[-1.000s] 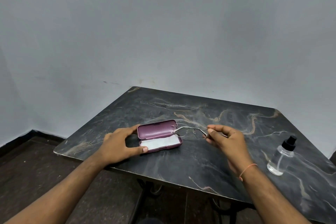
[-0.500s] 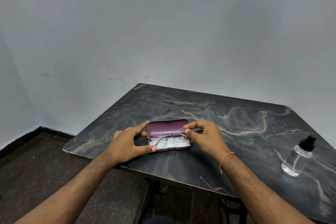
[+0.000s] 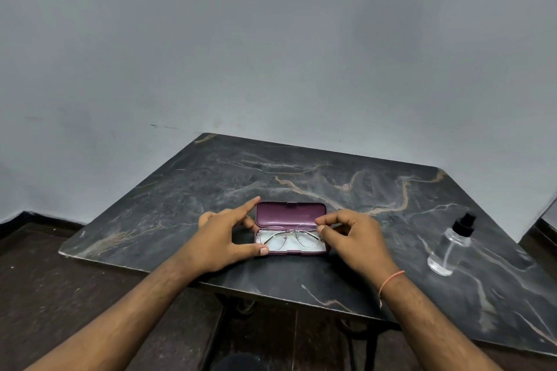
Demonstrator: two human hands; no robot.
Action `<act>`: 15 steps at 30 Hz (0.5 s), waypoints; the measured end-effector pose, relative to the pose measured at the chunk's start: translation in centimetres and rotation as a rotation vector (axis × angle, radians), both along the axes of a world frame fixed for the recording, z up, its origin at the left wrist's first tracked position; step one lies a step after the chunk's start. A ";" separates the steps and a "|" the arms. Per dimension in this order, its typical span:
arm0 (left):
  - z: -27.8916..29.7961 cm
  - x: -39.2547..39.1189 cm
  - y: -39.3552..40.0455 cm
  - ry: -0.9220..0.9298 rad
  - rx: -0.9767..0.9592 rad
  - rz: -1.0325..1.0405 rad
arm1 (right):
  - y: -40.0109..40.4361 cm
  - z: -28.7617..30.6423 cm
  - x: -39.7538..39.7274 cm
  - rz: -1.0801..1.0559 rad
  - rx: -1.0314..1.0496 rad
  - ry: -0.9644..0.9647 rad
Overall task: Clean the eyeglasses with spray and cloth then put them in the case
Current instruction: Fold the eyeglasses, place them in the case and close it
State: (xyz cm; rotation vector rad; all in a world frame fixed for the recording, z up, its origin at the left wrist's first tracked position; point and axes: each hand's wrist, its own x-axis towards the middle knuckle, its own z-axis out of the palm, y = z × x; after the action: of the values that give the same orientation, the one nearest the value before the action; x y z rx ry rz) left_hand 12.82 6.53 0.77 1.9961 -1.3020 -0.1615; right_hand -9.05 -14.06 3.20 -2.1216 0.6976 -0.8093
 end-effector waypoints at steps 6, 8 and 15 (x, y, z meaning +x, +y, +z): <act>0.3 -4.0 -4.4 0.002 0.013 -0.093 | -2.4 0.0 -5.4 -0.112 0.010 0.016; 0.4 -5.0 -5.4 0.008 0.014 -0.114 | -2.9 0.1 -6.9 -0.134 0.010 0.026; -0.3 -6.3 -6.8 0.011 0.014 -0.141 | -3.4 -0.2 -9.5 -0.138 0.006 0.031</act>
State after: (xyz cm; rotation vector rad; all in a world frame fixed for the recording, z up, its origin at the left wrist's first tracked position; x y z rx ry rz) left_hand 6.57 -0.31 0.47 1.9118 -1.4384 -0.2490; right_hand -18.57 -17.47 2.98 -2.1020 0.8699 -0.8479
